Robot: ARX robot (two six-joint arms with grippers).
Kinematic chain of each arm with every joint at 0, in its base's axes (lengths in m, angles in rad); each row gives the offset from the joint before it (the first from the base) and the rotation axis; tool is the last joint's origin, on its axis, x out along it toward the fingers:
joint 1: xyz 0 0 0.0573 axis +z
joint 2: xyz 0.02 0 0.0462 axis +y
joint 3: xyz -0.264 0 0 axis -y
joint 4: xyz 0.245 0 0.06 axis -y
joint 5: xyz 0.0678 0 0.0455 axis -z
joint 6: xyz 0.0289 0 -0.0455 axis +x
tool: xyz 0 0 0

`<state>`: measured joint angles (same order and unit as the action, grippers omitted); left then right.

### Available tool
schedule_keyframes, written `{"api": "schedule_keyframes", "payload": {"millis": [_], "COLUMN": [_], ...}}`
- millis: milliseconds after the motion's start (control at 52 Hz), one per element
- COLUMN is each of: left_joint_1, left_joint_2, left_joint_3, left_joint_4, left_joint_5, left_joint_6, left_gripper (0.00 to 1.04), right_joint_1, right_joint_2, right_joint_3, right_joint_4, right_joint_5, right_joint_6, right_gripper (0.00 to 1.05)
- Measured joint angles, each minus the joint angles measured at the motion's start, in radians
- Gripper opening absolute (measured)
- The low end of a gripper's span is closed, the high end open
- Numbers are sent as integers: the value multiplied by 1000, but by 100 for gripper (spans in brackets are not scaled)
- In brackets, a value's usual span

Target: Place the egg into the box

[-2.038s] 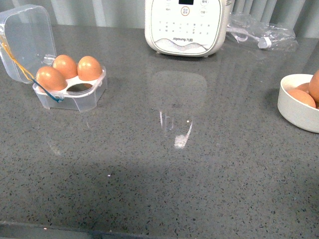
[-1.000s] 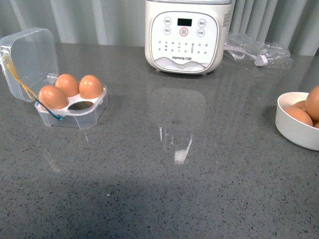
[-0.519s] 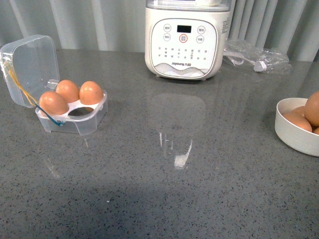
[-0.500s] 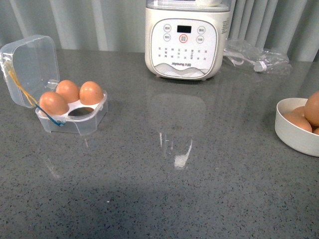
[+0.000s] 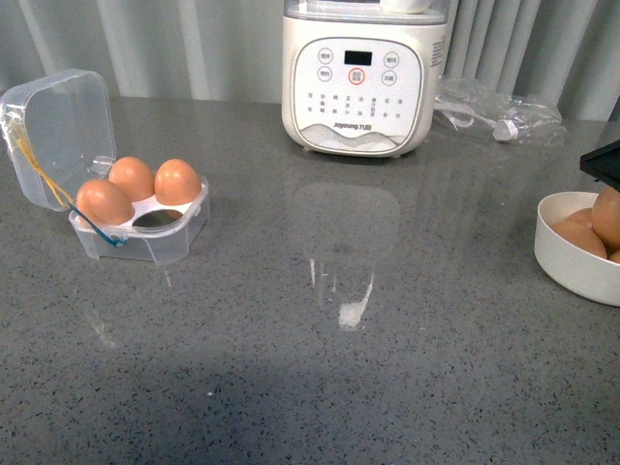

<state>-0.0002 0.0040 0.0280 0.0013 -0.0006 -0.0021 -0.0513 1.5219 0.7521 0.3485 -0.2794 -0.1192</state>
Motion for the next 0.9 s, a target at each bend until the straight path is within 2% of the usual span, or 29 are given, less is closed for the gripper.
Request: {"api": "schedule_keyframes", "payload": {"millis": [692,769,846,904], "left_joint_1": [0,0,0,0], "left_joint_2": [0,0,0,0], "left_joint_3": [0,0,0,0], "left_joint_4": [0,0,0,0], "left_joint_5": [0,0,0,0], "left_joint_6": [0,0,0,0], "left_gripper": [98,98,98,98], "right_joint_1": [-7,-5,0,3], "right_joint_2": [77,77,76,72], "right_joint_3": [-61,-69,-76,-77], "right_joint_4": [76,83,89,89], "right_joint_5": [8,17,23,23], "right_joint_6": [11,11,10,10], "right_gripper": [97,88,72,65]}}
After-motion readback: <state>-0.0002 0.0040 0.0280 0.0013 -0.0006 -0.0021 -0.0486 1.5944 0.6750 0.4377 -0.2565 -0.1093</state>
